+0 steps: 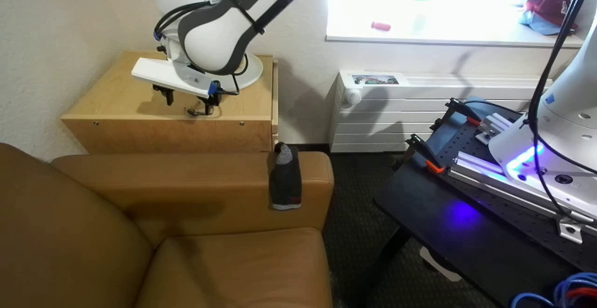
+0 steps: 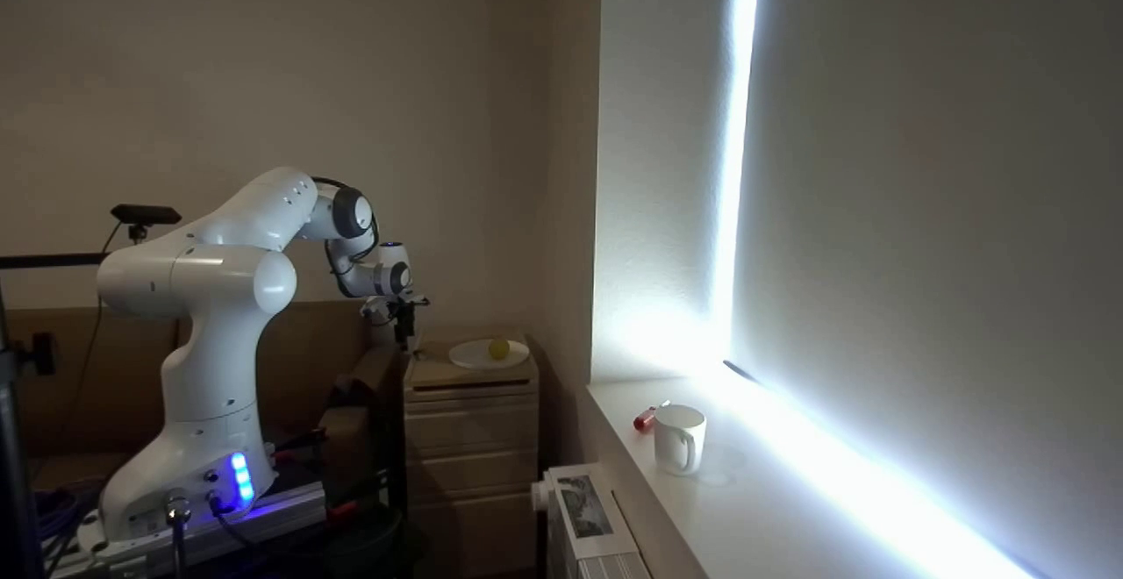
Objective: Put the keys on the plate, slide the plate to the left, then put the cup on the windowsill on the right side of the nightstand
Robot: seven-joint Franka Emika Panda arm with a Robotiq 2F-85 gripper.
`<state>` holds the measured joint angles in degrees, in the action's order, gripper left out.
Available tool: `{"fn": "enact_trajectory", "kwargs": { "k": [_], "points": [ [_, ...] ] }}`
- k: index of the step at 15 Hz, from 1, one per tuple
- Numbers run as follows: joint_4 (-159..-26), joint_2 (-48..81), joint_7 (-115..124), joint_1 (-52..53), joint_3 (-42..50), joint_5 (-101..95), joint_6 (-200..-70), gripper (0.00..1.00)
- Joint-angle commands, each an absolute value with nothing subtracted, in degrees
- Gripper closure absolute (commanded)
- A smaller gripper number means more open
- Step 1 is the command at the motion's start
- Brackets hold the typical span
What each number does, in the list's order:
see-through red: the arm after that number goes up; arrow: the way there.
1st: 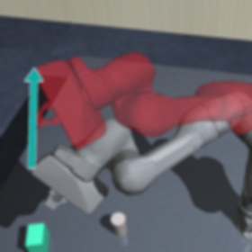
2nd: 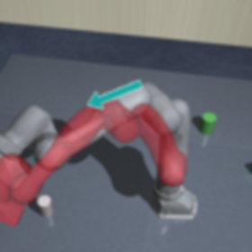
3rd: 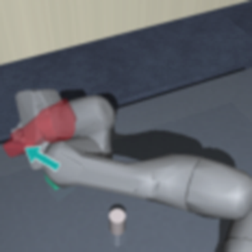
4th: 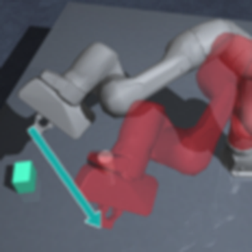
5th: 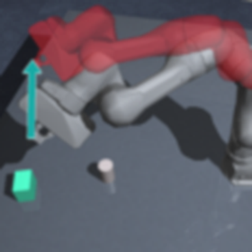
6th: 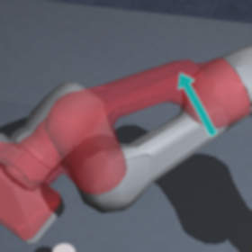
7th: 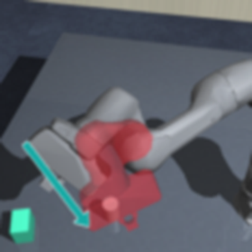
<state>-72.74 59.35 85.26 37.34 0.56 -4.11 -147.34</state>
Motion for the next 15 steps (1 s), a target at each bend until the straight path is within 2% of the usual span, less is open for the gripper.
{"fn": "enact_trajectory", "kwargs": {
  "k": [1,15],
  "points": [
    [-70.1,61.7,84.5,39.0,4.4,-7.6,-143.3,0.0],
    [-60.3,68.9,69.7,36.6,3.6,-10.9,-139.5,0.0]
  ]
}}
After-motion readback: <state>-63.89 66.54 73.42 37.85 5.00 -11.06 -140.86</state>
